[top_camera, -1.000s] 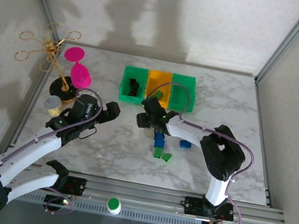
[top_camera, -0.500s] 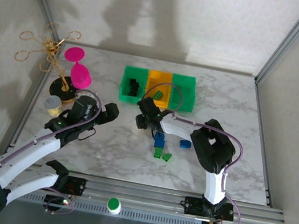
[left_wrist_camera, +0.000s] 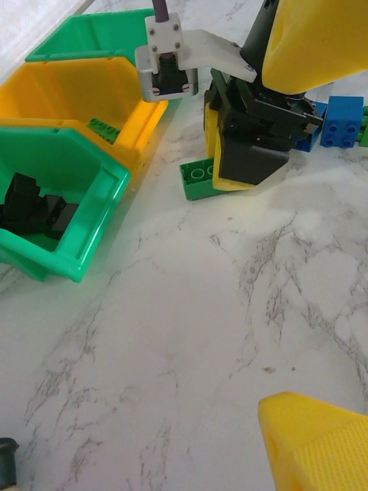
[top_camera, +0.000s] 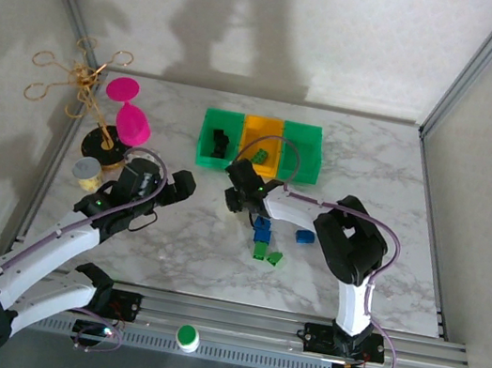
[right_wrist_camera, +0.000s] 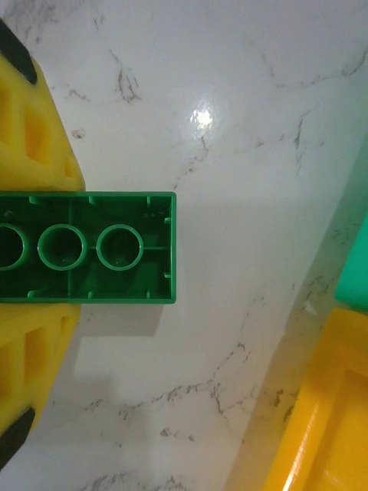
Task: Sort the legos into containers by color
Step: Pick up the lego from the center of the table, then place the lego in the container.
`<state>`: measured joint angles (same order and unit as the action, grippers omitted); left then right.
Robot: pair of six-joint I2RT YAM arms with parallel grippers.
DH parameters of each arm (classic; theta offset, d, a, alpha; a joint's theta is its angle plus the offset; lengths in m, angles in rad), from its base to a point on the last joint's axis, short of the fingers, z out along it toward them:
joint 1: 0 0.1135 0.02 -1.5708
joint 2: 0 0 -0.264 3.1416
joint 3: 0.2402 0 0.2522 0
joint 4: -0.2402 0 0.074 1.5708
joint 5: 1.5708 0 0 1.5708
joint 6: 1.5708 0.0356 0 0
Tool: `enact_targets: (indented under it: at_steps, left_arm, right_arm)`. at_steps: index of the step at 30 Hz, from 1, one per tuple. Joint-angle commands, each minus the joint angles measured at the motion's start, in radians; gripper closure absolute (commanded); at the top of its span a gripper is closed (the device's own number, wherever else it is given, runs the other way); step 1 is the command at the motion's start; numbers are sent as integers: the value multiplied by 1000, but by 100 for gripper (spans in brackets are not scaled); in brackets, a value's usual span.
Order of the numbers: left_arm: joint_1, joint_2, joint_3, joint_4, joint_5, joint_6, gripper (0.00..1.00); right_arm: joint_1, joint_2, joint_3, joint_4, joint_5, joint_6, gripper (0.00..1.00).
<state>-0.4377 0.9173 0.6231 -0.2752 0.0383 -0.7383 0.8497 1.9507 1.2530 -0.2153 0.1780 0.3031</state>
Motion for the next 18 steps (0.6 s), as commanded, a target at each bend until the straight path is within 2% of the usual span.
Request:
enact_targets:
  at_steps: [1,11,18]
  left_arm:
    - [-6,10,20,12,20,-12,0]
    - [-6,99,98,57,45,18,0]
    - [-6,166,126,121,50,41,1]
  right_arm:
    - [9,-96,-4,-25,-18,33,71]
    - [-85,-197,38,-93,29,147,71]
    - [-133,-105,134,-72,97,203,71]
